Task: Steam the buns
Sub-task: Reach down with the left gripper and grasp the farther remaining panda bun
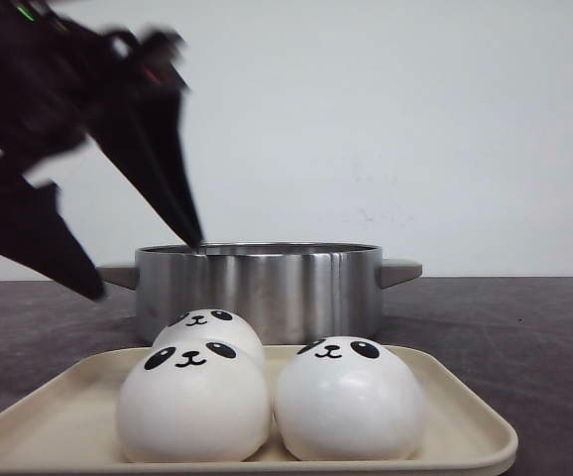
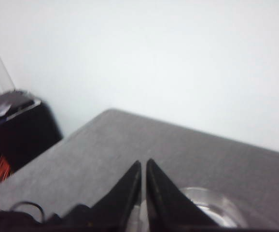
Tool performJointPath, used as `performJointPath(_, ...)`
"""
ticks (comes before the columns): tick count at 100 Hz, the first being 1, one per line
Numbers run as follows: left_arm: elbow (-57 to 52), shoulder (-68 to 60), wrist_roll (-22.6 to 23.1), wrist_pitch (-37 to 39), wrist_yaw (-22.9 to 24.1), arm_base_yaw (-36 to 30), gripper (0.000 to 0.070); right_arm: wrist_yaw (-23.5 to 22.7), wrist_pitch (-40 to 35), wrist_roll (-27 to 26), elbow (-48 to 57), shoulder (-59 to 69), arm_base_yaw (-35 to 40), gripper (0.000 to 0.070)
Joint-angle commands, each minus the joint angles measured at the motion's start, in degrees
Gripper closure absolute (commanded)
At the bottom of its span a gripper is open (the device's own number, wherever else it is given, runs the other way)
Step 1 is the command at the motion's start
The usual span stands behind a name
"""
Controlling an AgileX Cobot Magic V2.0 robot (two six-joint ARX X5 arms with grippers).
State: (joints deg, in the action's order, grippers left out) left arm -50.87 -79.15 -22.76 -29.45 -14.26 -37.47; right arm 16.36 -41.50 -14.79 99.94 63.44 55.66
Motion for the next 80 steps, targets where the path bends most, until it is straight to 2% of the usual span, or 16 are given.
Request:
performJointPath(1, -1.8, -3.1, -0.5, 1.2, 1.1, -0.9, 0.0185, 0.2, 0.1, 0.3, 0.8, -0.2, 0.6, 0.0688)
performJointPath(16, -3.4, -8.0, -0.5, 3.5, 4.3, -2.0, 0.0185, 1.9, -1.4, -0.3, 0.8, -1.8, 0.6, 0.0688)
performJointPath(37, -3.4, -12.4, -0.5, 4.2, 4.4, -2.6, 0.0206, 3.2, -4.6, -1.4, 0.8, -2.1, 0.6, 0.0688)
performJointPath(43, -3.4, -13.0, -0.5, 3.9, 4.4, -2.7, 0.0296, 3.2, -5.3, -1.6, 0.8, -2.1, 0.6, 0.0688)
performJointPath(61, -3.4, -13.6, -0.2, 4.7, 5.1, -2.8, 0.0700, 3.2, -5.9, -1.7, 0.8, -2.1, 0.6, 0.0688)
performJointPath(72, -3.5, -13.1, -0.3, 4.5, 4.8, -2.8, 0.0700, 3.2, -6.4, -1.7, 0.8, -2.1, 0.6, 0.0688)
performJointPath(80, -4.3, -10.9, -0.5, 2.7, 1.6, -2.8, 0.0700, 3.2, -7.0, -1.7, 0.8, -2.1, 0.6, 0.0688)
